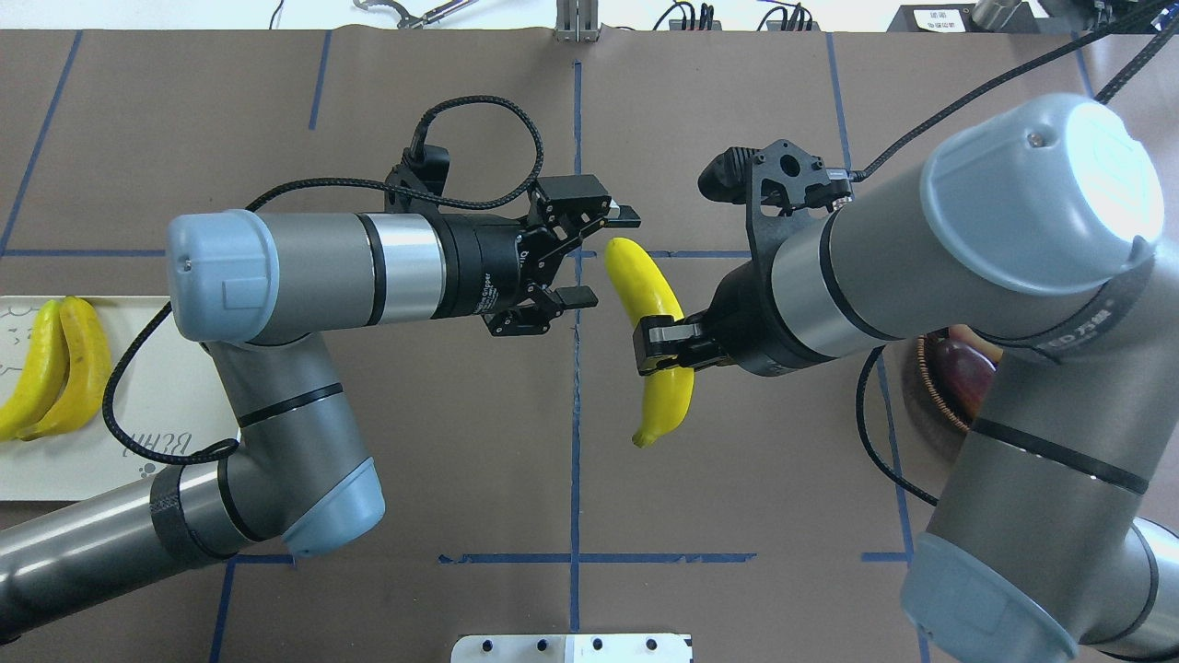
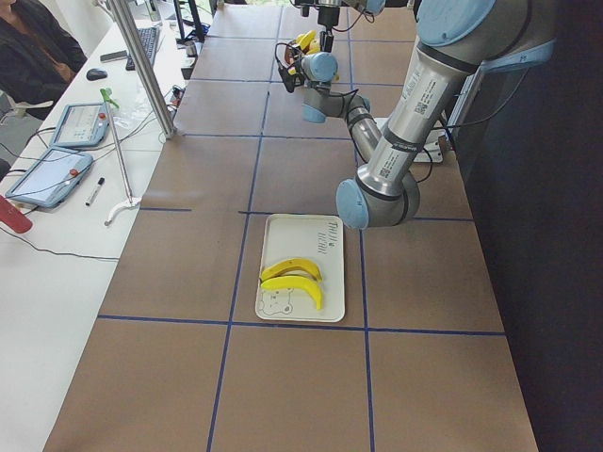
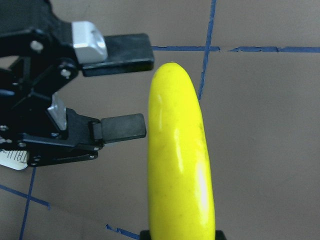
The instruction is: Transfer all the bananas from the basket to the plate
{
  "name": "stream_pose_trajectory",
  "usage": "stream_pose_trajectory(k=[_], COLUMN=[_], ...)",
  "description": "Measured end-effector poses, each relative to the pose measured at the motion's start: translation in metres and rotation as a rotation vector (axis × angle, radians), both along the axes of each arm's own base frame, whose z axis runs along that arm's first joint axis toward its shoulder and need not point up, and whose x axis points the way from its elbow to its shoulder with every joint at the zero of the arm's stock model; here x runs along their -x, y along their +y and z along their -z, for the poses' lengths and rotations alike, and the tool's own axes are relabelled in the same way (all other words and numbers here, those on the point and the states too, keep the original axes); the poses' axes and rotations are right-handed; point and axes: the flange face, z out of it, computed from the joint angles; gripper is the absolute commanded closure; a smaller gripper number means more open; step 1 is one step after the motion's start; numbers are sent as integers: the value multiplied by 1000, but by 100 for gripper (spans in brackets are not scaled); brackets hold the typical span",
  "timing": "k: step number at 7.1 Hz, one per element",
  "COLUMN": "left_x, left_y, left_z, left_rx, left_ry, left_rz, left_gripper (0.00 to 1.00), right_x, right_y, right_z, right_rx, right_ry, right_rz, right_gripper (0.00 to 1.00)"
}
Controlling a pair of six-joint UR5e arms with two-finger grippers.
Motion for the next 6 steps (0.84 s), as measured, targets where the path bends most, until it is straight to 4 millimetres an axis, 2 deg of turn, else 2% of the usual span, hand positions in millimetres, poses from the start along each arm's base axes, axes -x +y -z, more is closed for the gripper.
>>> stream_pose_trajectory(k=[3, 4, 5, 6], left_x=[-10, -13, -14, -15], left_y=[7, 9, 11, 13], left_z=[-1, 0, 1, 2], left_rx=[3, 2, 1, 0], left_ry=[-5, -4, -2, 0], left_rz=[-18, -24, -28, -31], left_gripper=[0, 4, 31, 67], right_x=[4, 4, 4, 4], right_y=[3, 4, 4, 4], right_z=[8, 9, 9, 10], right_rx=[-13, -14, -15, -15], right_ry=[-10, -11, -11, -12], right_rz=[-6, -6, -5, -5], right_gripper=[100, 100, 100, 100])
